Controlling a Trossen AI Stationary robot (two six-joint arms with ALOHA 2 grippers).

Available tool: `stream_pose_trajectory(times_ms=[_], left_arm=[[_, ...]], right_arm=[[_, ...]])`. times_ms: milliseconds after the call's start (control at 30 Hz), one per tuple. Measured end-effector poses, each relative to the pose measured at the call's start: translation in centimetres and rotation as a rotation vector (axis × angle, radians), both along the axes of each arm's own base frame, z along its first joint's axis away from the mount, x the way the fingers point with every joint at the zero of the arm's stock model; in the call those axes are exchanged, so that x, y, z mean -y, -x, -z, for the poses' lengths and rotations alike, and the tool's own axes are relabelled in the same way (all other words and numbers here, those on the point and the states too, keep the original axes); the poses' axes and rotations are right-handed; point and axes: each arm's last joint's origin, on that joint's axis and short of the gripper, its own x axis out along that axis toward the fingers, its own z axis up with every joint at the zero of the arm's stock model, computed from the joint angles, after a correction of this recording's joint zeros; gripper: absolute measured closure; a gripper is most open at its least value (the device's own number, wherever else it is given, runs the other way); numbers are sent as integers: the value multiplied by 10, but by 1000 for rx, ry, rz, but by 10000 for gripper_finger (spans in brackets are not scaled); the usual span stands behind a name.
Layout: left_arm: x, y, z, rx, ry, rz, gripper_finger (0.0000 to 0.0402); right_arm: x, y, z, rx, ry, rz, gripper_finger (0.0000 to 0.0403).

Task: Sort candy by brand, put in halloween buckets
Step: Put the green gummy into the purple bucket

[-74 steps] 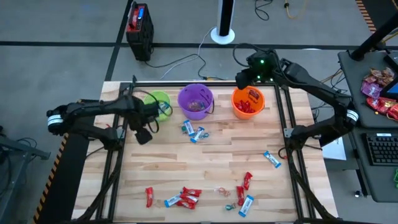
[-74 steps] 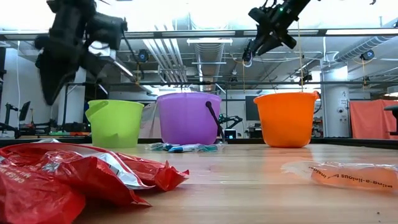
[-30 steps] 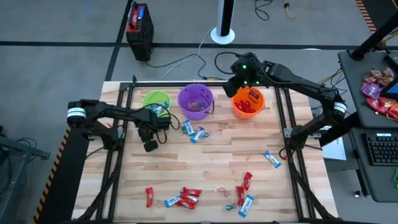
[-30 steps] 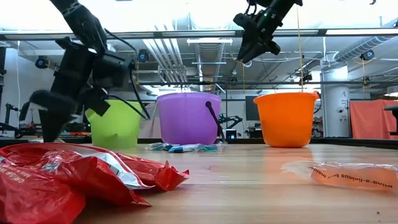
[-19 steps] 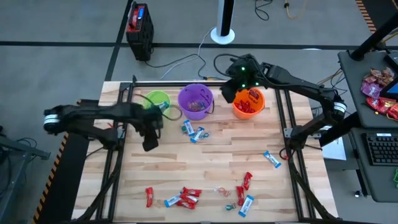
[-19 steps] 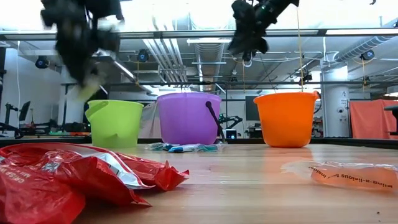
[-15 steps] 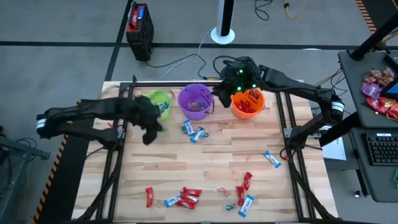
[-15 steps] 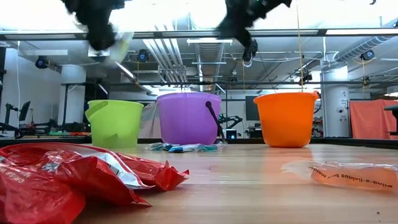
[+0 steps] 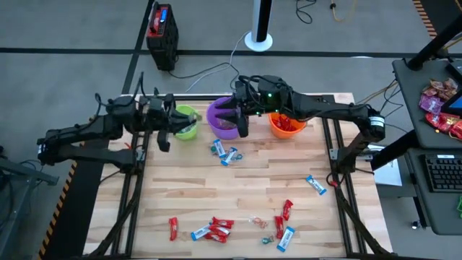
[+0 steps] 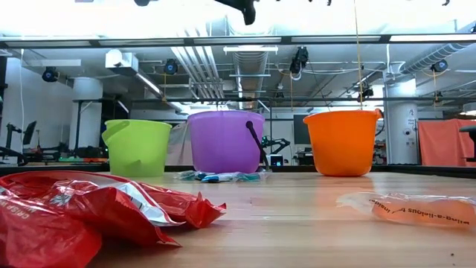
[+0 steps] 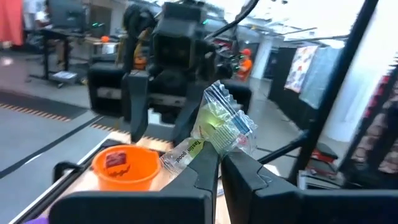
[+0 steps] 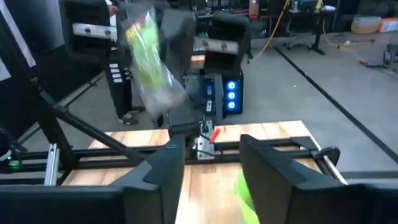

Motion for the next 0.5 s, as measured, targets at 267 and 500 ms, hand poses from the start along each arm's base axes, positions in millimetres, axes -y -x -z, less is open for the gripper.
stream_pose_trajectory(times_ms=[267,500], left_arm=[[-7,-26,10,-25,31,-77,401],[-11,-44,15,-5,29,-82,401]], right_arm=[[-2,-14,1,4,23,-24,190],[-3,-17,2,-2,26,-46,211]])
